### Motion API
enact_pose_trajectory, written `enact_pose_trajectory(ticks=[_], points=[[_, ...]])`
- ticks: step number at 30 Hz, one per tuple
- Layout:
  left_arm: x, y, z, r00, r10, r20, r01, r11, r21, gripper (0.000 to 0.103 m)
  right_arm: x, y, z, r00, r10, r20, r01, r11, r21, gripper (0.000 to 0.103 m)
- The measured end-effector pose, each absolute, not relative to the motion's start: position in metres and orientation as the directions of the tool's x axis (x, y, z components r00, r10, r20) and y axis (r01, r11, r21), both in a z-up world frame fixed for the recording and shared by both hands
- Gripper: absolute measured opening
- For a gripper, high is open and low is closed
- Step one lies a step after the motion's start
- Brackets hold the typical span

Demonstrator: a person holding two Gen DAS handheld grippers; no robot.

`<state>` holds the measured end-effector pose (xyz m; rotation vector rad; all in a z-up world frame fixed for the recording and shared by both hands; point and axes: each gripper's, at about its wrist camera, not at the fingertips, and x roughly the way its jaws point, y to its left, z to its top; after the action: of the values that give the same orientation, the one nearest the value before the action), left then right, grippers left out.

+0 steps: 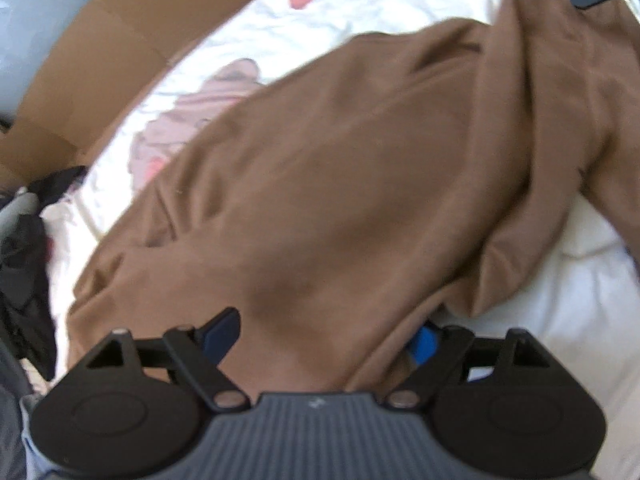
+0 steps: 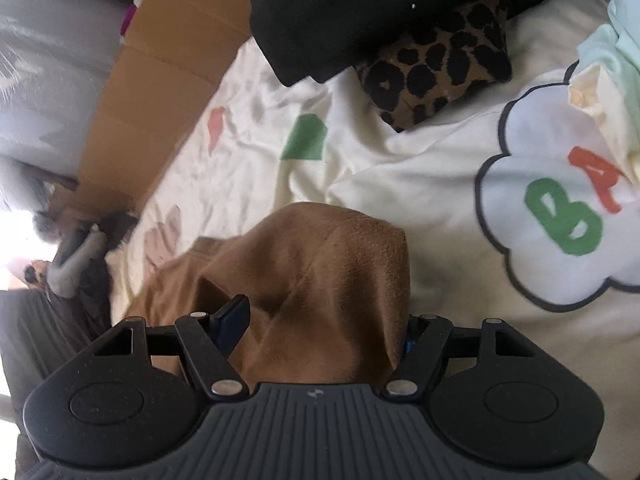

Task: Fold clothes
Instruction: 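Grasp the brown garment with the right tool while the left tool holds its other end, then lift the brown garment with both tools, stretching it between them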

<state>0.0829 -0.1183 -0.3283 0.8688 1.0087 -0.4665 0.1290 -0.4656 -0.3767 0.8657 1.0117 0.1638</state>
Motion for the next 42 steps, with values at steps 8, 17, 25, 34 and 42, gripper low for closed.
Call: enact_pose_trajectory(ticks=[8, 17, 25, 34, 42], points=[[0.092, -0.112, -0.34, 0.419, -0.008, -0.908, 0.738, 0.585, 0.336, 0.061, 0.144, -0.462, -0.38, 0.557, 0.463, -0.69, 0.248, 0.7, 0.67, 0.071], [0.112, -0.124, -0.305, 0.357, -0.051, -0.933, 0.63, 0.75, 0.2, 0.007, 0.14, -0.467, -0.354, 0.622, 0.506, -0.597, 0.147, 0.674, 0.724, 0.01], [0.11, -0.155, -0.228, 0.301, -0.233, -0.925, 0.593, 0.805, -0.009, 0.006, 0.132, -0.496, -0.29, 0.756, 0.461, -0.465, 0.059, 0.659, 0.75, 0.01], [0.076, -0.22, -0.153, 0.205, -0.483, -0.851, 0.629, 0.731, -0.264, 0.006, 0.122, -0.528, -0.22, 0.854, 0.414, -0.314, -0.044, 0.66, 0.75, 0.01], [0.054, -0.267, -0.099, 0.141, -0.648, -0.749, 0.657, 0.626, -0.419, 0.006, 0.095, -0.567, -0.138, 0.936, 0.315, -0.158, -0.116, 0.699, 0.706, 0.01]])
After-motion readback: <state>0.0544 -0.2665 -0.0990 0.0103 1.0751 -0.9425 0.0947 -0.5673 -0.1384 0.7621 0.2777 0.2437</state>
